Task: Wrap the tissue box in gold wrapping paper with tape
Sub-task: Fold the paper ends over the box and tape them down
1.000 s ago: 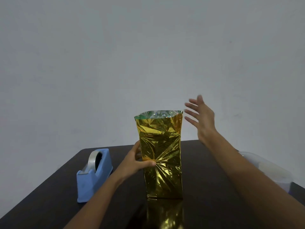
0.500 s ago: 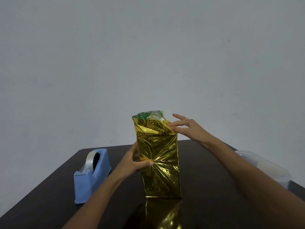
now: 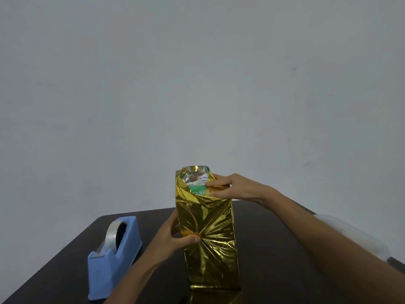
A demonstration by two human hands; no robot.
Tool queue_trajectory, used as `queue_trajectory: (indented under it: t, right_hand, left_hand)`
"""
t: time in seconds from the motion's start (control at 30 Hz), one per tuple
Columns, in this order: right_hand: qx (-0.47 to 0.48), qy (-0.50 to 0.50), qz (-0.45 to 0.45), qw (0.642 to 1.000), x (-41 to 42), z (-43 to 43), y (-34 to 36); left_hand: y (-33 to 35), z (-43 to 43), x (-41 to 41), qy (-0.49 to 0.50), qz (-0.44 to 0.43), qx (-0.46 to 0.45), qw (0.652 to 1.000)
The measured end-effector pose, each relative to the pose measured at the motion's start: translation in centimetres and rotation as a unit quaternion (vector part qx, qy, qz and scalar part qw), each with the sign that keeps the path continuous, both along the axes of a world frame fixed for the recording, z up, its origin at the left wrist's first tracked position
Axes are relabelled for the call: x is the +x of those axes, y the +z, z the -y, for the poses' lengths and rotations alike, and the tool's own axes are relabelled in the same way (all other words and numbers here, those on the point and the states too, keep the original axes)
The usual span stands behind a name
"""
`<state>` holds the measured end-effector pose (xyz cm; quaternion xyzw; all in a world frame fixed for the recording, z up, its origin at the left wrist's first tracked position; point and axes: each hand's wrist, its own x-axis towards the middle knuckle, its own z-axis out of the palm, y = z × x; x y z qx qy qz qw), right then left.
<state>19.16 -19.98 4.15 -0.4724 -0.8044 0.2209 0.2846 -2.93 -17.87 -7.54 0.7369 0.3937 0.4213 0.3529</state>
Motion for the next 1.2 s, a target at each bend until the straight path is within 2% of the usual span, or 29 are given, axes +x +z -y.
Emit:
queue_trajectory:
  t: [0.2, 0.27, 0.33, 0.37, 0.43, 0.57, 0.7, 0.8, 0.83, 0.9, 0.97, 1.03, 1.1, 1.2]
  right_hand:
    - [-0.006, -0.002, -0.007, 1.000, 0.1, 0.4, 0.2]
    - [-0.001, -0.007, -0.015, 1.000, 0.1, 0.5, 0.0]
    - [0.007, -0.008, -0.017, 1.000, -0.1, 0.8, -0.1]
    - [0.010, -0.006, -0.015, 1.000, -0.3, 0.9, -0.1]
    - [0.013, -0.003, -0.014, 1.000, -0.6, 1.1, 0.0]
    - [0.013, -0.016, -0.007, 1.000, -0.8, 1.7, 0.1]
    - [0.019, -0.015, -0.022, 0.999, -0.5, 2.2, -0.4]
    - [0.013, 0.006, -0.018, 1.000, -0.5, 2.4, -0.8]
    - [0.008, 0.023, -0.037, 0.999, -0.4, 2.5, -1.0]
    - [0.029, 0.026, -0.135, 0.990, -0.2, 2.7, -1.5]
    - [0.102, -0.030, -0.260, 0.960, 0.0, 2.9, -1.7]
    - [0.158, -0.081, -0.306, 0.935, 0.2, 3.1, -1.5]
    - [0.156, -0.068, -0.238, 0.956, 0.3, 3.0, -1.1]
    - [0.107, -0.072, -0.058, 0.990, 0.0, 2.4, -0.9]
  left_hand:
    - [0.8, 1.1, -0.1, 0.001, -0.008, -0.031, 0.999]
    - [1.9, 2.0, -0.5, -0.035, 0.050, -0.123, 0.991]
    - [4.1, 2.3, -1.0, -0.072, 0.132, -0.242, 0.959]
    - [5.6, 2.3, -1.2, -0.069, 0.140, -0.279, 0.948]
    - [8.7, 2.5, -0.9, -0.040, 0.089, -0.308, 0.946]
    - [12.7, 3.7, 1.8, 0.004, -0.069, -0.268, 0.961]
    - [12.9, 3.5, 2.9, 0.021, -0.131, -0.250, 0.959]
    - [12.6, 3.8, 2.9, 0.021, -0.128, -0.231, 0.964]
    - [12.5, 3.8, 2.9, 0.017, -0.123, -0.226, 0.966]
    - [12.2, 3.6, 2.8, 0.014, -0.116, -0.225, 0.967]
    - [12.0, 3.6, 2.8, 0.017, -0.106, -0.229, 0.968]
    - [11.9, 3.6, 2.8, 0.020, -0.100, -0.229, 0.968]
    - [11.9, 3.6, 2.9, 0.016, -0.095, -0.229, 0.969]
    - [11.9, 3.8, 2.9, 0.007, -0.097, -0.225, 0.969]
